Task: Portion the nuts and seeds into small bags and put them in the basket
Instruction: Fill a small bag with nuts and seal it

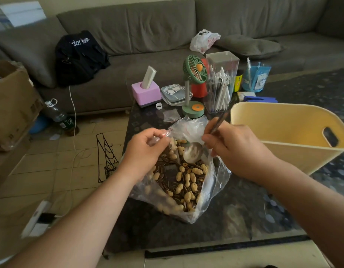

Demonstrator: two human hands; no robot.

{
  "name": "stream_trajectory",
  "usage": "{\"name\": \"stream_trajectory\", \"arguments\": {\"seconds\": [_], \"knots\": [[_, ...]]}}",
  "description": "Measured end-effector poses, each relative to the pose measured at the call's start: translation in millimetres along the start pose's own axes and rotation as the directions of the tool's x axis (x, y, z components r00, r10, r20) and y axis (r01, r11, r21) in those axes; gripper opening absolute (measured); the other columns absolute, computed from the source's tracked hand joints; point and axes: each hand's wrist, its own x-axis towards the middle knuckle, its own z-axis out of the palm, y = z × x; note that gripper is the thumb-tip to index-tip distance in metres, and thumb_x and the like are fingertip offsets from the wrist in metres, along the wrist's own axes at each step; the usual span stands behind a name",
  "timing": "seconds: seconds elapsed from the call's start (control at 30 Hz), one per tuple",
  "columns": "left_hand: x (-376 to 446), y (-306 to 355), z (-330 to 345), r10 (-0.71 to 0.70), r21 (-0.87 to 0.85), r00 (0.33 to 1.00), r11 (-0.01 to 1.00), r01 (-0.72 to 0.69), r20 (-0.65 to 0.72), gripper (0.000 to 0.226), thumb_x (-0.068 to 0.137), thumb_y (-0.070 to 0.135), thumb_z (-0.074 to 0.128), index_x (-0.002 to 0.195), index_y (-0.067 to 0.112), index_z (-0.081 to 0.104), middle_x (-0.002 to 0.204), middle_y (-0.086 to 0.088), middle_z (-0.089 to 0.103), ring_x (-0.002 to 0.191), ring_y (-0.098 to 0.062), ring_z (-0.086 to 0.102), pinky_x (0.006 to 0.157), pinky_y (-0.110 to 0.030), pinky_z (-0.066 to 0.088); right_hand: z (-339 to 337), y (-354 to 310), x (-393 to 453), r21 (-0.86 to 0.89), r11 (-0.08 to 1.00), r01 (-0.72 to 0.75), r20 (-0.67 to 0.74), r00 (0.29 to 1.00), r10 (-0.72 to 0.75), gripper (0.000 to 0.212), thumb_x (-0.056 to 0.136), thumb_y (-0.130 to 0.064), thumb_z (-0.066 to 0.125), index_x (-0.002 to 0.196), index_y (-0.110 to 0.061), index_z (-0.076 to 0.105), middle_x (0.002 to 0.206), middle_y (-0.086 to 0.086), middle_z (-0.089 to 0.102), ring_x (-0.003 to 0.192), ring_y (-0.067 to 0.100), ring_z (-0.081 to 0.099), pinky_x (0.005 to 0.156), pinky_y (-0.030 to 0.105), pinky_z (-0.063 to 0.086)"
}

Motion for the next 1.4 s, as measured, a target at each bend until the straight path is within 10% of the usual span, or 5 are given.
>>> {"name": "stream_trajectory", "arguments": {"seconds": [0.47,0.63,0.8,0.97,1.4], "knots": [[-0.1,-11.3,1.3,0.007,0.215,1.0,0.977,-0.004,-0.01,0.006,0.089,0.039,0.079,0.084,0.038,0.078,0.123,0.024,0.074,0.107,0.004,0.069,0.099,-0.035,0.059,36.8,-3.3,-2.8,-0.095,0.986,0.14,0.111,0.985,-0.13,0.025,0.103,-0.04,0.045,0.116,-0.023,0.058,0.095,-0.003,0.064,0.078,0.018,0.06,0.069,0.039,0.053],[0.8,-12.9,-0.6,0.008,0.268,0.999,0.963,0.007,-0.054,0.006,0.088,0.039,0.076,0.083,0.036,0.078,0.112,0.025,0.076,0.101,0.008,0.068,0.09,-0.029,0.06,36.9,2.0,-1.3,0.006,0.999,0.041,0.143,0.989,-0.041,0.003,0.107,-0.033,0.05,0.106,-0.032,0.053,0.082,-0.016,0.057,0.078,0.002,0.058,0.066,0.018,0.044],[-0.9,-6.8,-0.7,0.051,0.337,0.996,0.941,-0.026,-0.066,0.008,0.089,0.035,0.078,0.081,0.037,0.075,0.108,0.026,0.075,0.095,0.017,0.065,0.072,-0.001,0.046,37.3,2.0,1.1,0.174,0.969,-0.175,0.102,0.982,0.159,0.013,0.11,-0.031,0.047,0.101,-0.029,0.057,0.085,-0.007,0.069,0.074,0.004,0.07,0.074,0.031,0.059],[-3.2,-3.5,-4.4,0.067,0.332,0.996,0.942,-0.043,-0.062,0.01,0.088,0.036,0.081,0.083,0.039,0.073,0.108,0.026,0.075,0.097,0.015,0.066,0.076,-0.005,0.05,26.8,-0.9,2.1,0.194,0.948,-0.252,0.026,0.967,0.252,0.016,0.109,-0.033,0.046,0.1,-0.028,0.057,0.086,-0.007,0.072,0.072,0.001,0.07,0.071,0.026,0.056],[-11.5,0.6,11.1,0.035,0.334,0.996,0.941,-0.058,0.076,0.093,0.086,0.034,0.084,0.153,0.051,0.022,0.132,0.017,0.07,0.107,-0.002,0.072,0.093,-0.028,0.061,-2.9,-22.7,-0.4,-0.041,0.977,0.209,-0.244,0.946,-0.212,0.014,0.106,-0.024,0.049,0.11,-0.016,0.06,0.082,-0.009,0.063,0.068,0.01,0.064,0.058,0.023,0.051]]}}
